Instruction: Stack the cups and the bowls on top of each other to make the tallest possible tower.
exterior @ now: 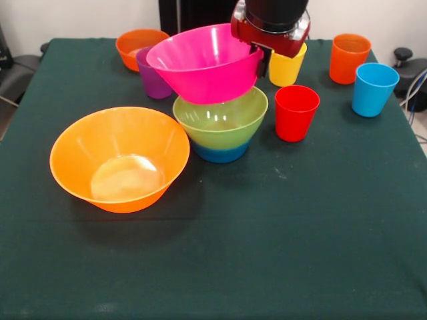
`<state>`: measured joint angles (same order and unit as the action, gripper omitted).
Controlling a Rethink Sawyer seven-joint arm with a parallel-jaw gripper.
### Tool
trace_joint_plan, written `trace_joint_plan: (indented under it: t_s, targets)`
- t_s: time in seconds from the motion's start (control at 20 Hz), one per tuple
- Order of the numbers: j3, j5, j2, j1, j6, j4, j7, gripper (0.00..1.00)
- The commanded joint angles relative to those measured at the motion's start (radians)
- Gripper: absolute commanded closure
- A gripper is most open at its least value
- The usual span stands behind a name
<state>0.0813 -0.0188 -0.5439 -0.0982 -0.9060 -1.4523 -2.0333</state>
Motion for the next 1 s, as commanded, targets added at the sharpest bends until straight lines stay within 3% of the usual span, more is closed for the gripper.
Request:
trace_joint_plan:
  t_s: [0.05, 1.0]
  targets:
    - [-0.016, 0.0, 0.076, 0.034, 0.078, 0.058, -0.183, 1.0]
    - [0.026, 0.023, 0.14, 0.057, 0.155, 0.086, -0.178, 1.0]
